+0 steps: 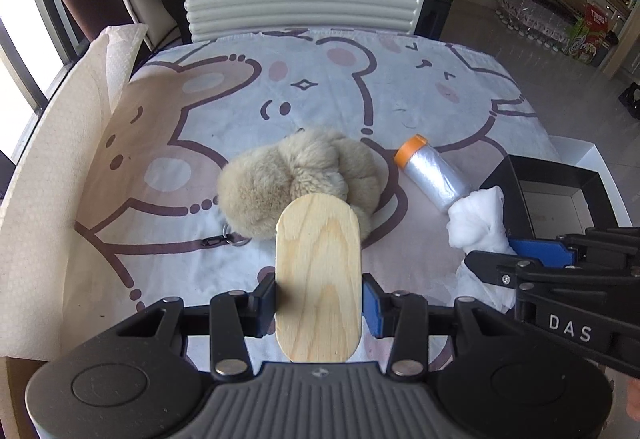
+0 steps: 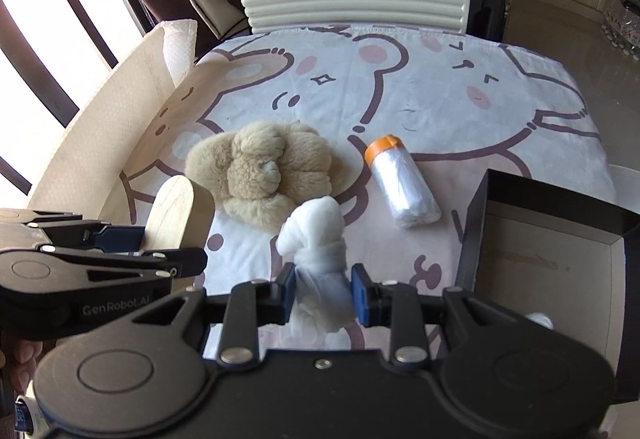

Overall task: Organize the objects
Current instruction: 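Lift and carry the board and cloth over the black box with both grippers, then lower the wooden board and white cloth into the black box with both grippers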

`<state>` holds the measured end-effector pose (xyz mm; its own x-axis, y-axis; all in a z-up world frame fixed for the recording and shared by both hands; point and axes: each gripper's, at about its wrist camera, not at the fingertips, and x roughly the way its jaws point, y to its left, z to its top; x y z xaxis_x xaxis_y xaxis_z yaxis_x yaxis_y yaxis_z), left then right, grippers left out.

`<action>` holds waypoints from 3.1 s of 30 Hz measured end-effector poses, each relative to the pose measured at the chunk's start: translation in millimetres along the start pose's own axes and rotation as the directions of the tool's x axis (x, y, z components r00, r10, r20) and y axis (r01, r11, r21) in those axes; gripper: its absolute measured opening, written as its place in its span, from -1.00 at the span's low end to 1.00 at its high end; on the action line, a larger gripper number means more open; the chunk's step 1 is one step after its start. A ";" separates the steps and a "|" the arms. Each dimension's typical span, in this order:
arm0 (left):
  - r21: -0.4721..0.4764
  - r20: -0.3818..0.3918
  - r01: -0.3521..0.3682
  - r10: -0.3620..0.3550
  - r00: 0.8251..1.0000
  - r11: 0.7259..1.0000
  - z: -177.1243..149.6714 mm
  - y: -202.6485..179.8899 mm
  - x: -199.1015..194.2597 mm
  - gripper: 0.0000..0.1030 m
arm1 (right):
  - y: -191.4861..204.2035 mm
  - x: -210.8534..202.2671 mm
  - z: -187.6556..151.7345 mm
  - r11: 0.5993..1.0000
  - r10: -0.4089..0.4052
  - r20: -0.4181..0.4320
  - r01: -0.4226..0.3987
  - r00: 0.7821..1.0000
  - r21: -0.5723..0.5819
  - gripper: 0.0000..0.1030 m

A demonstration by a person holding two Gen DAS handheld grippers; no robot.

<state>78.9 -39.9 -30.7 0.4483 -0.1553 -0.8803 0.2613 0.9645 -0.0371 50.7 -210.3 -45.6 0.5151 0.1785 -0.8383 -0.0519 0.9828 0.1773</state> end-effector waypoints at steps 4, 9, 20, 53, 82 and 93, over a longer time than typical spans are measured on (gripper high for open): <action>-0.018 0.042 -0.022 0.022 0.999 1.000 1.6 3.4 -14.2 -0.14 | -1.3 -12.6 1.4 1.000 -0.022 0.040 0.022 0.999 0.005 -0.42; -0.036 0.107 -0.032 0.036 0.994 0.999 4.4 4.7 -33.7 -0.14 | -3.7 -23.4 1.4 0.999 -0.042 0.075 0.042 0.996 0.011 -0.41; -0.034 0.165 -0.052 0.057 0.985 0.998 5.8 -1.9 -52.7 -0.14 | -4.2 -44.8 4.2 0.996 -0.083 0.159 0.080 0.984 0.025 -0.41; 0.005 0.162 -0.014 0.013 0.987 1.000 11.2 -47.1 -37.4 -0.14 | -44.6 -65.3 -8.4 0.981 -0.191 0.187 0.181 0.964 0.072 -0.41; 0.080 0.115 0.181 -0.189 0.975 0.980 18.8 -140.5 -11.3 -0.14 | -136.9 -88.7 -40.4 0.930 -0.331 0.143 0.297 0.933 0.217 -0.41; 0.077 0.081 0.233 -0.239 0.968 0.969 20.2 -165.1 7.3 -0.14 | -154.3 -80.6 -49.7 0.929 -0.333 0.107 0.306 0.937 0.207 -0.41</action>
<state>56.3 -204.6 -21.5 0.4403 -0.3982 -0.8047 0.4238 0.8823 -0.2048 -25.4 -373.9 -31.1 0.5915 -0.1650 -0.7892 0.2864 0.9580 0.0144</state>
